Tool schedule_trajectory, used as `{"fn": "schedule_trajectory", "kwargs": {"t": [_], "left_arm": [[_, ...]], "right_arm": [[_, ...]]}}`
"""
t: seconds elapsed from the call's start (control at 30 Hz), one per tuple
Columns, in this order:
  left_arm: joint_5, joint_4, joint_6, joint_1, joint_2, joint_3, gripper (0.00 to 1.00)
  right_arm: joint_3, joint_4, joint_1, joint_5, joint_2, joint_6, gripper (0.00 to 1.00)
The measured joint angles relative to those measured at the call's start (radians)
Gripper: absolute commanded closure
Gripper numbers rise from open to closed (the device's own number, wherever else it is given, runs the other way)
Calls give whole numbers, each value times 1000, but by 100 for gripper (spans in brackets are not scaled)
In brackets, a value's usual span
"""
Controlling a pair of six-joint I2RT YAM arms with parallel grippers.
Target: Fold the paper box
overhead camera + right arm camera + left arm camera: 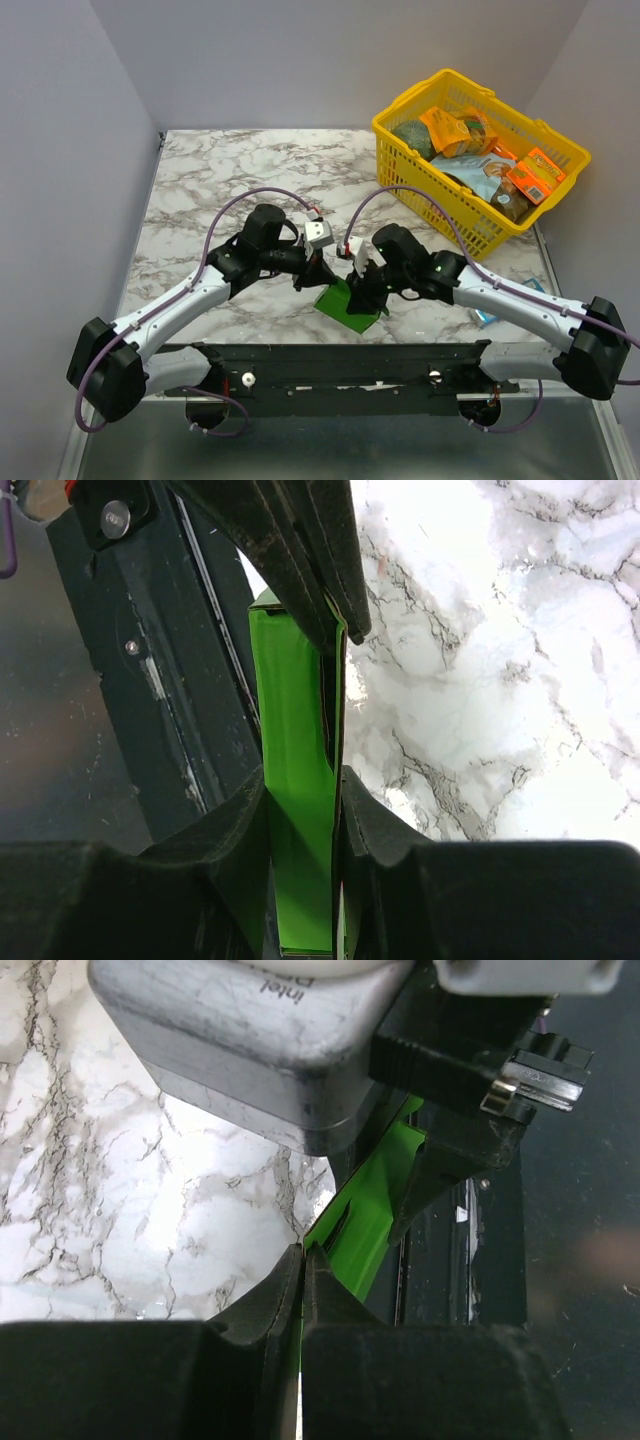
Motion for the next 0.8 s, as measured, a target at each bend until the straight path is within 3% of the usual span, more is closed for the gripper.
{"fn": "schedule_trajectory", "kwargs": {"t": [0.1,0.23,0.3,0.4,0.5,0.53,0.6,0.7,0.8], "left_arm": [[-14,-1,0,3,-12,-2,76],[-37,0,-4,4,-27,-5,65],[-40,0,-5,4,-34,-5,66],[-40,0,-9,4,-41,-5,78],[-40,1,-8,4,-42,-5,75],[-40,0,-9,4,-42,-5,67],[-40,0,-7,4,-42,-5,64],[-54,0,-6,4,-42,-5,50],[-89,0,-3,4,-42,-5,30]], "right_arm": [[14,0,0,18,12,0,67],[25,-8,3,43,34,0,68],[25,-16,3,54,49,0,68],[25,-29,3,67,59,1,68],[25,-37,3,74,59,1,68],[25,-38,3,74,59,1,68],[25,-39,3,74,59,1,68],[25,-39,3,73,59,0,68],[25,-39,3,66,58,0,68]]}}
